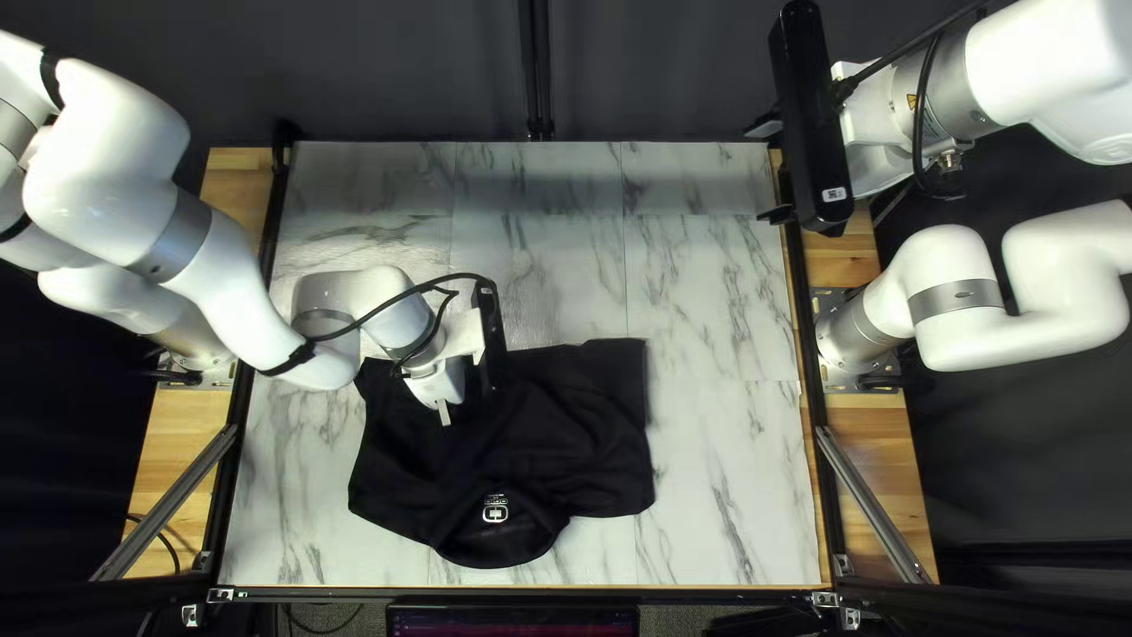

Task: Fold t-shirt

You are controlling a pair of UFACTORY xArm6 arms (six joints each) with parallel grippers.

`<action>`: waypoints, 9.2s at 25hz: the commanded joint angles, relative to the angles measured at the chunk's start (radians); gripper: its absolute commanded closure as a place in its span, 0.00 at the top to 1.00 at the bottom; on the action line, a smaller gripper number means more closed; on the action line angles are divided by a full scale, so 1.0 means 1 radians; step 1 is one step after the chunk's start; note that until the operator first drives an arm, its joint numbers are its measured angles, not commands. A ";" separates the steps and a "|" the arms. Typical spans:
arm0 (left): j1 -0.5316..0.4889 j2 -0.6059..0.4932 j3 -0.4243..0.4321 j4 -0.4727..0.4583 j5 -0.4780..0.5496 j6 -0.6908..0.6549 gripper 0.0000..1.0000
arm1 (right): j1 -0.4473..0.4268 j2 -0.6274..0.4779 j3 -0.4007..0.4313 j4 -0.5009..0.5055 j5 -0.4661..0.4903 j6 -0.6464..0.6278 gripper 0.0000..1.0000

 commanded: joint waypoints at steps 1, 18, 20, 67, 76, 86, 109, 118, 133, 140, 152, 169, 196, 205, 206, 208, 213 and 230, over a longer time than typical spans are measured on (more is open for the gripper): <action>-0.033 0.014 0.007 -0.064 -0.027 0.031 0.76 | 0.000 0.000 0.000 0.000 0.000 0.000 1.00; -0.113 -0.101 -0.088 0.344 0.199 -0.410 0.00 | 0.000 0.000 0.000 0.000 0.000 0.000 1.00; -0.143 -0.090 -0.134 0.394 0.242 -0.472 0.00 | 0.000 0.000 0.000 0.000 0.000 0.000 1.00; -0.077 0.077 -0.179 -0.116 0.240 0.576 1.00 | 0.000 0.000 0.000 0.000 0.000 0.000 1.00; -0.059 0.083 -0.171 -0.117 0.280 0.587 0.94 | 0.000 0.000 0.000 0.000 0.000 0.000 1.00; -0.052 0.122 -0.196 -0.123 0.306 0.597 0.01 | 0.000 0.000 0.000 0.000 0.000 0.000 1.00; -0.402 -0.057 -0.277 0.158 0.496 -0.006 0.72 | 0.000 0.000 0.000 0.000 0.000 0.000 1.00; -0.433 -0.279 -0.153 0.283 0.520 -0.185 1.00 | 0.000 0.000 0.000 0.000 0.000 0.000 1.00; -0.121 -0.565 0.209 0.585 0.546 -0.162 1.00 | 0.000 0.000 0.000 0.000 0.000 0.000 1.00; -0.121 -0.565 0.209 0.585 0.546 -0.162 1.00 | 0.000 0.000 0.000 0.000 0.000 0.000 1.00; -0.262 -0.585 0.305 0.844 0.529 -0.223 1.00 | 0.000 0.000 0.000 0.000 0.000 0.000 1.00; -0.346 -0.411 0.241 1.004 0.508 -0.296 1.00 | 0.000 0.000 0.000 0.000 0.000 0.000 1.00; -0.405 -0.197 0.138 1.237 0.619 -0.339 1.00 | 0.000 0.000 0.000 0.000 0.000 0.000 1.00; -0.389 -0.179 0.141 1.262 0.576 -0.342 1.00 | 0.000 0.000 0.000 0.000 0.000 0.000 1.00; -0.388 -0.179 0.142 1.264 0.573 -0.343 1.00 | 0.000 0.000 0.000 0.000 0.000 0.000 1.00; -0.394 -0.187 0.142 1.259 0.579 -0.339 1.00 | 0.000 0.000 0.000 0.000 0.000 0.000 1.00; -0.392 -0.183 0.134 1.270 0.574 -0.338 1.00 | 0.000 0.000 0.000 0.000 0.000 0.000 1.00; -0.390 -0.185 0.162 1.305 0.533 -0.379 1.00 | 0.000 0.000 0.000 0.000 0.000 0.000 1.00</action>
